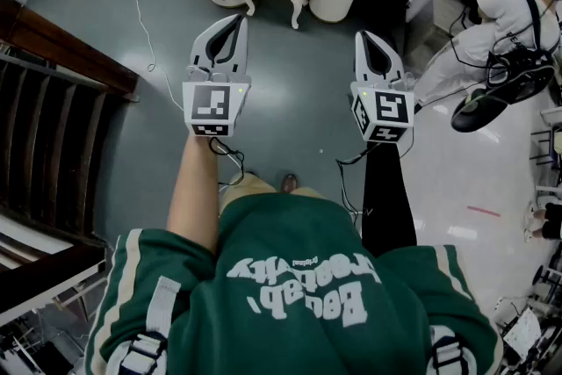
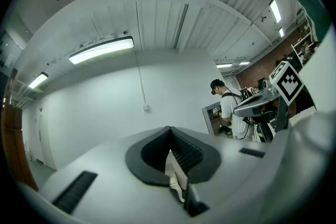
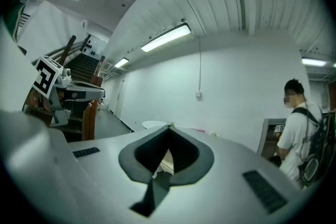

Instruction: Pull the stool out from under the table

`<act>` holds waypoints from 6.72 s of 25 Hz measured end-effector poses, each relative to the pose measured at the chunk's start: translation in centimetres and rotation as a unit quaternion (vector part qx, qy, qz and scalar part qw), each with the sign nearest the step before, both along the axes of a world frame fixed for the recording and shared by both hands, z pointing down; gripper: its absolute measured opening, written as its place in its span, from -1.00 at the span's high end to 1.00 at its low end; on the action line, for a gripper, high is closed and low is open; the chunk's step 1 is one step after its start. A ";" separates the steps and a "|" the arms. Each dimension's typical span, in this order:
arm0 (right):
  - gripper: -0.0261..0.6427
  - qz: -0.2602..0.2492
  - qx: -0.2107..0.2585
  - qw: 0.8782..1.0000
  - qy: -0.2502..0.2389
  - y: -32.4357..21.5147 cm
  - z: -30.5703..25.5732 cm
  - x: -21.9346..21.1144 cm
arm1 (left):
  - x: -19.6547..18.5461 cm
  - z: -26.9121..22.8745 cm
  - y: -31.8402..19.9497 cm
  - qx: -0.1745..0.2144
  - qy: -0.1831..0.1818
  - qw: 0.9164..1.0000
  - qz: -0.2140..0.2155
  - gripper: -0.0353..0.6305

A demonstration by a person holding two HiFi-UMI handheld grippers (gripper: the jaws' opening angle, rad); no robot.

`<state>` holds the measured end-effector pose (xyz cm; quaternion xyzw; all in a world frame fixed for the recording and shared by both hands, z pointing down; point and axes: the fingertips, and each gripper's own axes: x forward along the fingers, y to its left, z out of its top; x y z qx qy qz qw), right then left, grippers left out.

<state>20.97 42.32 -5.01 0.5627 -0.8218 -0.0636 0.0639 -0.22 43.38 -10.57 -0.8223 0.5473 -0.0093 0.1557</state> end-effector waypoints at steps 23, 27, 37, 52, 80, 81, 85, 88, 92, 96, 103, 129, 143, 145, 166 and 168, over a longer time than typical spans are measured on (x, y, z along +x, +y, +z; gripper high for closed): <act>0.89 -0.015 0.005 1.000 -0.017 -1.5 0.0 -0.7 | -0.2 -0.4 -1.3 -0.002 -0.011 1.000 -0.004 0.85; 0.89 -0.019 0.010 1.000 -0.020 -3.7 0.2 -2.0 | -1.4 -0.2 -3.7 -0.001 -0.015 1.000 -0.004 0.85; 0.89 0.000 0.006 1.000 -0.001 -16.5 0.8 -5.1 | -4.8 0.3 -17.4 -0.002 -0.002 1.000 0.010 0.85; 0.89 0.044 -0.016 0.999 -0.002 -32.7 1.7 -7.9 | -8.2 0.7 -35.8 -0.017 -0.016 0.999 0.037 0.85; 0.89 0.001 -0.045 0.999 -0.012 -58.0 6.3 -5.7 | -4.3 5.1 -59.5 -0.035 -0.010 0.999 0.027 0.85; 0.89 0.000 -0.048 0.999 -0.013 -58.4 6.7 -6.1 | -4.5 5.5 -60.0 -0.042 -0.002 0.999 0.027 0.85; 0.89 -0.001 -0.055 0.998 -0.017 -59.6 7.8 -7.5 | -5.6 6.5 -61.5 -0.053 0.014 0.998 0.034 0.85; 0.89 0.009 -0.065 0.998 -0.013 -59.9 8.8 -7.8 | -6.1 7.3 -62.6 -0.057 0.021 0.998 0.034 0.85; 0.49 0.022 -0.065 0.997 -0.017 -60.8 9.2 -9.4 | -7.5 7.5 -64.6 -0.065 0.052 0.994 0.067 0.33; 0.34 0.052 -0.064 0.997 -0.007 -61.6 9.6 -10.4 | -8.2 9.1 -66.2 -0.081 0.046 0.990 0.106 0.26; 0.32 0.079 -0.068 0.995 0.004 -61.9 12.0 -13.1 | -10.7 11.6 -67.8 -0.074 0.041 0.985 0.147 0.26; 0.30 0.074 -0.129 0.989 0.011 -61.8 28.6 -13.0 | -12.4 29.6 -68.6 -0.139 0.035 0.984 0.108 0.26; 0.21 0.088 -0.150 0.985 -0.004 -62.3 50.8 -9.7 | -13.2 51.2 -71.0 -0.166 -0.002 0.983 0.082 0.19; 0.20 0.091 -0.152 0.984 -0.008 -62.3 53.6 -9.3 | -13.2 54.0 -71.4 -0.168 -0.006 0.983 0.079 0.18; 0.21 0.085 -0.105 0.991 -0.024 -66.2 67.5 -6.2 | -15.9 71.1 -76.5 -0.187 0.029 0.981 0.052 -0.13; 0.20 0.077 -0.096 0.992 -0.015 -66.2 66.8 -5.8 | -16.0 71.0 -77.9 -0.193 0.034 0.979 0.059 -0.13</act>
